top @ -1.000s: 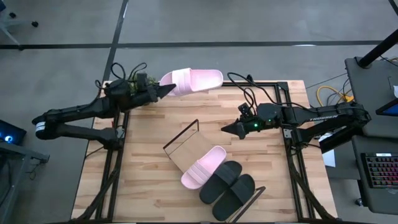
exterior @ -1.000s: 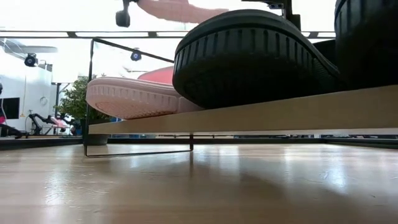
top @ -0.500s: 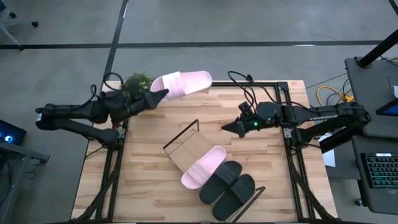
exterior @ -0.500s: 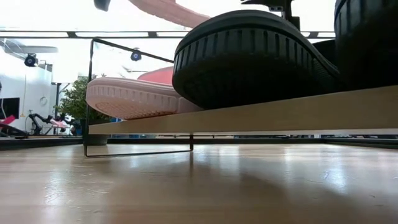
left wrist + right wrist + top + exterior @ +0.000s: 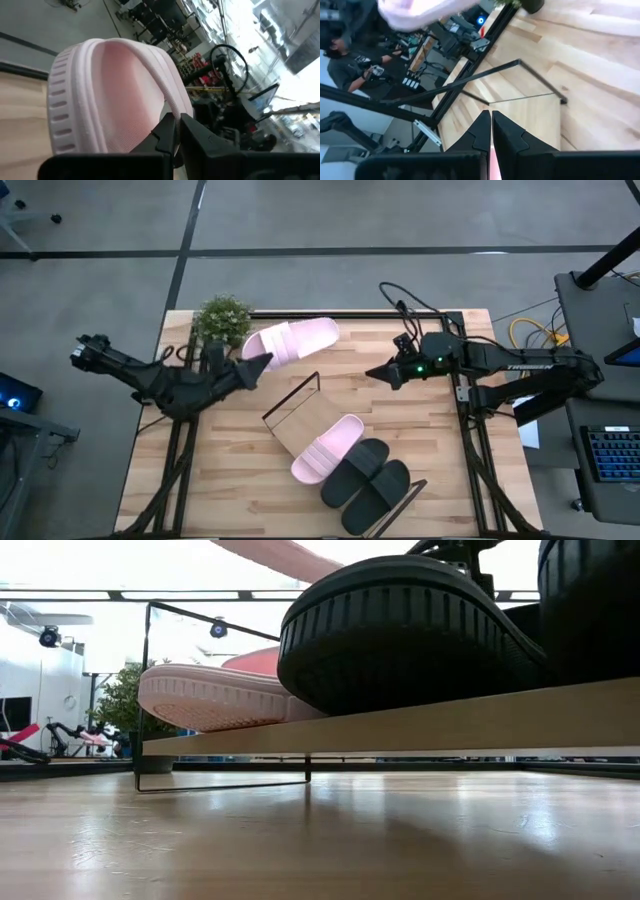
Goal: Pick and place slides into the shelf
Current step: Put the pink slipper on the shelf beside the other pink slipper
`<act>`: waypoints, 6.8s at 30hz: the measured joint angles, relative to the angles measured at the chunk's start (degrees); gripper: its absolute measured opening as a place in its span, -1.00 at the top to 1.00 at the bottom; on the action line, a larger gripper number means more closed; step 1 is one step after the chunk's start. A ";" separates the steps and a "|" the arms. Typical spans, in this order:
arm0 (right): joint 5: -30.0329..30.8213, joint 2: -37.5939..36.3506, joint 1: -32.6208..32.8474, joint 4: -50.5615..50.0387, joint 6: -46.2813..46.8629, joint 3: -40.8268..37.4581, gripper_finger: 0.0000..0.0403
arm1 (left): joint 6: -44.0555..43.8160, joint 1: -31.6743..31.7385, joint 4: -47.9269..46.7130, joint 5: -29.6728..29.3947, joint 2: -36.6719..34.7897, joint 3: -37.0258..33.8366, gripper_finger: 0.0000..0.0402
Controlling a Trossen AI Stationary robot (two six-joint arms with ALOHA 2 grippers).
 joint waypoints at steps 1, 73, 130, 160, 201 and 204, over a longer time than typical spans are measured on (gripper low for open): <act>0.00 -0.60 -0.55 -0.72 -0.01 0.00 0.96 | -1.17 -1.20 0.28 -1.61 0.50 0.12 1.00; -9.27 -1.94 -3.99 -2.30 -1.85 0.00 0.96 | -8.13 -23.73 37.00 -28.02 39.89 0.18 1.00; -24.15 14.30 -2.38 21.59 3.37 -0.02 -0.18 | -0.24 -24.30 37.49 -27.37 32.31 3.22 1.00; -22.44 16.73 -0.14 28.38 5.21 -0.02 0.28 | -0.32 -24.26 38.00 -26.74 31.98 3.33 1.00; -22.49 16.73 -0.22 28.03 5.17 -0.02 0.73 | -0.37 -24.30 40.39 -23.45 31.98 3.31 0.35; -22.49 16.73 -0.55 27.84 5.17 -0.02 0.73 | -0.33 -24.33 40.39 -23.34 31.98 3.31 0.24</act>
